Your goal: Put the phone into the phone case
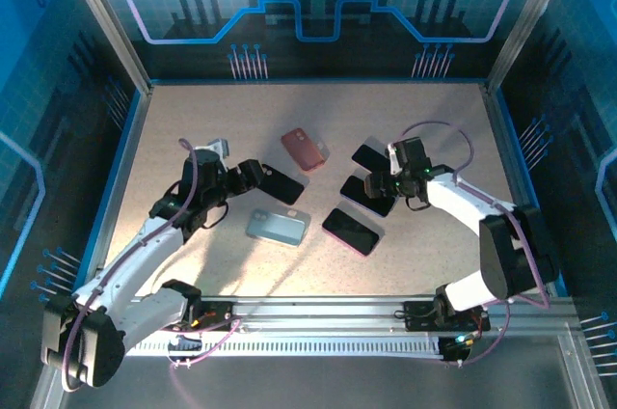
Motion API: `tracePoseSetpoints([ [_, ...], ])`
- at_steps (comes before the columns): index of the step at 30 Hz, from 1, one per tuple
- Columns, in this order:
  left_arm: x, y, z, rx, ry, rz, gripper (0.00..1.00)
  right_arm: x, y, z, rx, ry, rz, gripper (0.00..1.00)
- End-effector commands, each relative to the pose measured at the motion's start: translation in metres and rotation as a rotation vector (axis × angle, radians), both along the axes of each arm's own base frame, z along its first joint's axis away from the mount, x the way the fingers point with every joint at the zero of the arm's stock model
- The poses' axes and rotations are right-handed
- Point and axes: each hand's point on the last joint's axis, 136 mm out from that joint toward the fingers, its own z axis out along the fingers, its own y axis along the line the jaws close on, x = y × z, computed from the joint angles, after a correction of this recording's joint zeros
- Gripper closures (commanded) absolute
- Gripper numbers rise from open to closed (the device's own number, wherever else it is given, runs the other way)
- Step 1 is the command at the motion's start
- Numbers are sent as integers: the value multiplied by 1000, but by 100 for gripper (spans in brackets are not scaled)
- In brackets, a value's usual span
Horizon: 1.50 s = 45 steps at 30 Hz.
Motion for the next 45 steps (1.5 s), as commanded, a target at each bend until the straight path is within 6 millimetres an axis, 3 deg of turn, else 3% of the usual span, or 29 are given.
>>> tracePoseSetpoints([
  [1, -9, -8, -7, -37, 42, -26, 26, -3, 11, -7, 43, 61, 3, 4],
  [5, -10, -9, -11, -34, 57, -35, 26, 7, 16, -10, 57, 65, 3, 3],
  [15, -6, -13, -18, -43, 75, -44, 26, 7, 21, -29, 73, 132, -9, 3],
  [27, -8, -13, -24, -33, 80, -49, 27, -19, 35, -31, 84, 179, 18, 3],
  [29, -8, -13, -24, -36, 80, -49, 27, -34, 32, -38, 74, 211, 18, 3],
  [37, -8, -13, -25, -40, 79, -44, 27, -56, 47, -30, 100, 241, 54, 2],
  [42, -8, -14, -25, -44, 79, -48, 28, -54, 49, -28, 1, 224, 102, 2],
  [45, -8, -15, -25, -47, 82, -56, 29, -42, 51, -21, -85, 182, 144, 1],
])
